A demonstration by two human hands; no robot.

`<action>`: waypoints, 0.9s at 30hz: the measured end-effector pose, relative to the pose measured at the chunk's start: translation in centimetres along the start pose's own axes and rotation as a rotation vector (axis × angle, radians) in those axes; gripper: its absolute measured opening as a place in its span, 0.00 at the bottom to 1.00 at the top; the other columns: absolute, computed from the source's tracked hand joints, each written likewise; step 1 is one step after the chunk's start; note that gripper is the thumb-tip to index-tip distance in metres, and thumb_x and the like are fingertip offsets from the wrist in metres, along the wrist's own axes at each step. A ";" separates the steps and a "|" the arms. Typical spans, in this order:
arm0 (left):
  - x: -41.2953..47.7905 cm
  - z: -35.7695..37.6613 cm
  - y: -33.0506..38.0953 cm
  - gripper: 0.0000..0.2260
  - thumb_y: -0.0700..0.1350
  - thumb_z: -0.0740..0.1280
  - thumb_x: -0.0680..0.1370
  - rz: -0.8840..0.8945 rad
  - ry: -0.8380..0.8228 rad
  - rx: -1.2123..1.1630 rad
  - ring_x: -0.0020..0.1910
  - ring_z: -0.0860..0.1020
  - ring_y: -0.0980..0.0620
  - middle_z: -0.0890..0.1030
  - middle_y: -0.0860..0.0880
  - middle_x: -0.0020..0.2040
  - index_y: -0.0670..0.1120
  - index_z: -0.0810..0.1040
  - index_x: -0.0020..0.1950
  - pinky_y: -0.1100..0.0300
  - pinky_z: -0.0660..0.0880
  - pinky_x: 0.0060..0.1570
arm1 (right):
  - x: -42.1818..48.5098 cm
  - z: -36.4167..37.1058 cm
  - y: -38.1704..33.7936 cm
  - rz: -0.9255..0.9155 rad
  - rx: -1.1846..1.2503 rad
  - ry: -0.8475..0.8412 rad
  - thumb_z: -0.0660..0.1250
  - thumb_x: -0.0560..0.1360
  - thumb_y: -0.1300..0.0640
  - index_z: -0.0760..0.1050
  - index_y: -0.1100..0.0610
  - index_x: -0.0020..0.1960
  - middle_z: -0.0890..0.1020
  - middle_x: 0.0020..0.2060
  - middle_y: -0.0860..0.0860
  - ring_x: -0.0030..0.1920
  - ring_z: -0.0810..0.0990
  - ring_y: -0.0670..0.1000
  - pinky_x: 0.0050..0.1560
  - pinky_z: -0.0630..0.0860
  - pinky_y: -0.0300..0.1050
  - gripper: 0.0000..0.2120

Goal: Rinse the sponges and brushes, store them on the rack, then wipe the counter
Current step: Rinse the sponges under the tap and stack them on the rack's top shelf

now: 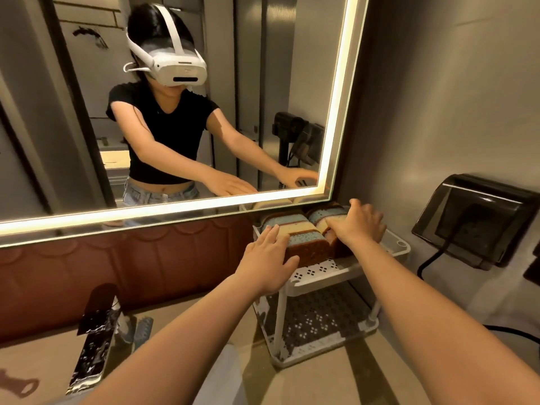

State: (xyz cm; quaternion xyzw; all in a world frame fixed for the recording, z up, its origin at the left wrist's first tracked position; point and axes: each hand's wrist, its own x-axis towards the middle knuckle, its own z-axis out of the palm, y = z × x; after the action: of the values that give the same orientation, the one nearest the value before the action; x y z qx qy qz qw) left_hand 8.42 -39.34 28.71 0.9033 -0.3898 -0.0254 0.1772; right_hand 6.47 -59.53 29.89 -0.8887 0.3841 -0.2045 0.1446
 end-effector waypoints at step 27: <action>-34.9 -1.0 -18.9 0.17 0.52 0.58 0.80 -0.517 -0.193 -0.406 0.60 0.73 0.53 0.74 0.49 0.64 0.49 0.70 0.67 0.58 0.70 0.61 | -33.9 8.6 -14.5 -0.780 0.262 -1.007 0.64 0.77 0.55 0.77 0.53 0.50 0.81 0.45 0.51 0.44 0.79 0.49 0.50 0.79 0.49 0.05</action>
State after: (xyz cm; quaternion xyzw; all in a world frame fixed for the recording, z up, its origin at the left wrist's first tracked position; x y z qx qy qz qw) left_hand -2.47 -2.21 20.04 0.9120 -0.1498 -0.2320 0.3034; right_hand -1.48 -23.86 19.82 -0.9251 -0.1098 0.1544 0.3291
